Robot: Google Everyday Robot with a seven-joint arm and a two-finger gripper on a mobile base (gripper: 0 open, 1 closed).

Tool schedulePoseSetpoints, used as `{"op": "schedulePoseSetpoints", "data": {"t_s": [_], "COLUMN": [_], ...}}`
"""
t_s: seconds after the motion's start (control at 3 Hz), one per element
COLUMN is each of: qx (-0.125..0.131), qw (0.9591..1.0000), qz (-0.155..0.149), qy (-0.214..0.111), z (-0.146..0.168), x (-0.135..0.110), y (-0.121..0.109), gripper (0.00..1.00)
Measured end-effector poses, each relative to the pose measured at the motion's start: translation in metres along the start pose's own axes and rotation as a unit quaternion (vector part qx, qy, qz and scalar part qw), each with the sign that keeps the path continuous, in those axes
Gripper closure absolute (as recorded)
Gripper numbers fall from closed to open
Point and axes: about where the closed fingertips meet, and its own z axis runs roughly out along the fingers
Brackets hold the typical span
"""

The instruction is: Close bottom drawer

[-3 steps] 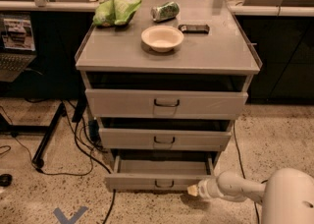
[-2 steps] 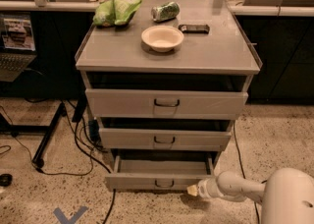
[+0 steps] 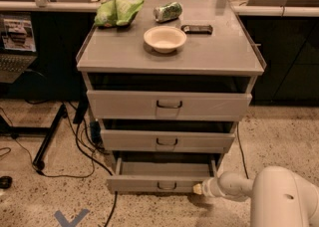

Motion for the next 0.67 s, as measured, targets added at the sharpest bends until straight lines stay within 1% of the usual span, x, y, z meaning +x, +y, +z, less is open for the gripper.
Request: {"op": "schedulePoseSetpoints", "data": {"t_s": [0.33, 0.67], "qx": [0.02, 0.055], "qw": [0.9997, 0.9975], "qz": [0.007, 0.021], "qy": [-0.01, -0.04], "z": [-0.001, -0.006], "x": [-0.011, -0.038], "y": [-0.014, -0.038], "gripper": [1.0, 1.0]}}
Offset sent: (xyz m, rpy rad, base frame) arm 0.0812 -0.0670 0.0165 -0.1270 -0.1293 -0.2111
